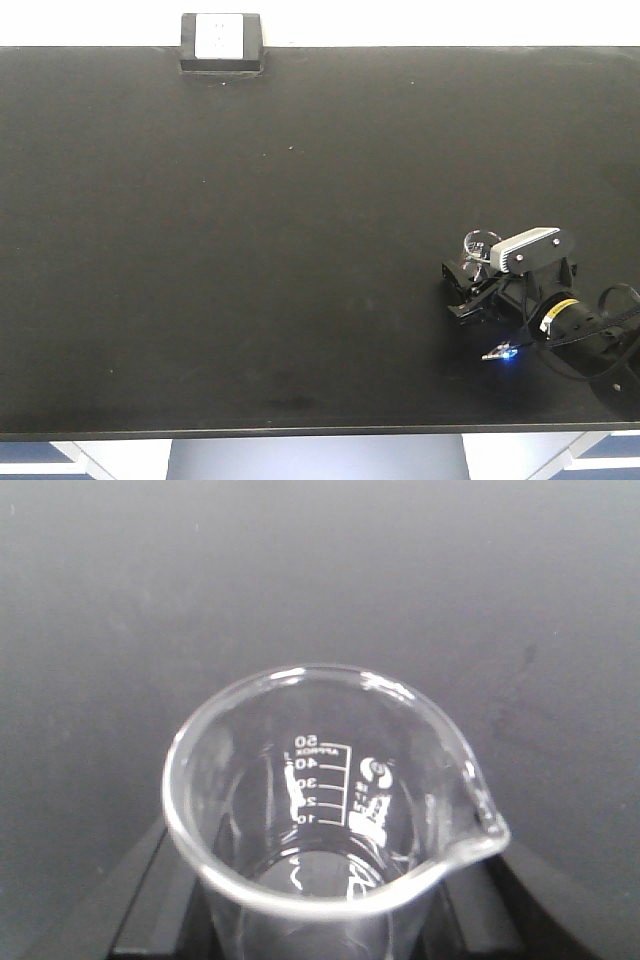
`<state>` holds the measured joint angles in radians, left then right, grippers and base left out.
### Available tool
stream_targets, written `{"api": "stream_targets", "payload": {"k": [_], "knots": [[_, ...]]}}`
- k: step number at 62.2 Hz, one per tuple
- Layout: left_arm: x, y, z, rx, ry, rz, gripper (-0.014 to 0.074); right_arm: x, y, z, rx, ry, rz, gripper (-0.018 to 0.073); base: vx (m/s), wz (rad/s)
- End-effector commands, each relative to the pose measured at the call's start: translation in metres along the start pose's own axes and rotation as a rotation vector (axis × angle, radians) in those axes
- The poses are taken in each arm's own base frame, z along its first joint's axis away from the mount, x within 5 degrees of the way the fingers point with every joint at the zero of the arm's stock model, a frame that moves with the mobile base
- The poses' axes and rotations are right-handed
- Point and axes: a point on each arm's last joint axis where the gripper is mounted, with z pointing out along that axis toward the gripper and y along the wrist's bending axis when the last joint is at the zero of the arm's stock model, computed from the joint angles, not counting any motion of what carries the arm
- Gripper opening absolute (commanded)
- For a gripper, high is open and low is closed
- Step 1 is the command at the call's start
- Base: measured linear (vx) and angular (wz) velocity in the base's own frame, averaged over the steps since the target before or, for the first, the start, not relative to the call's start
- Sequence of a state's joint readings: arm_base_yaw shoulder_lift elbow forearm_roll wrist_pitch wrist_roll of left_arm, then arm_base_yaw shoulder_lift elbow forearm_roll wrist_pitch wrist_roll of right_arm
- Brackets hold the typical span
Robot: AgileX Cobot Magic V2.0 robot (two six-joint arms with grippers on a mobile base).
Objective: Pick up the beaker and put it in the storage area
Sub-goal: 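Lower the held beaker onto the black bench top with the right gripper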
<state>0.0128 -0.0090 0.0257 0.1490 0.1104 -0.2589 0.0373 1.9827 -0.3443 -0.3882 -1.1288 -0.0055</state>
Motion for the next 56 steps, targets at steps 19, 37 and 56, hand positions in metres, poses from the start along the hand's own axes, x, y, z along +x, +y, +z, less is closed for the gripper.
{"api": "stream_targets", "payload": {"k": [19,37,56], "knots": [[-0.0011,-0.0016,-0.0006,0.028,-0.078,-0.011,-0.0008,-0.0286,-0.0026,-0.0025,0.013,-0.251,-0.038,0.0002,0.00,0.00],[-0.0011,-0.0016,-0.0006,0.028,-0.078,-0.011,-0.0008,-0.0264,-0.0026,-0.0020,0.013,-0.225,-0.038,0.0002,0.00,0.00],[-0.0011,-0.0016,-0.0006,0.028,-0.078,-0.011,-0.0008,-0.0209,-0.0025,-0.0011,0.012,-0.166,-0.038,0.0002,0.00,0.00]]}}
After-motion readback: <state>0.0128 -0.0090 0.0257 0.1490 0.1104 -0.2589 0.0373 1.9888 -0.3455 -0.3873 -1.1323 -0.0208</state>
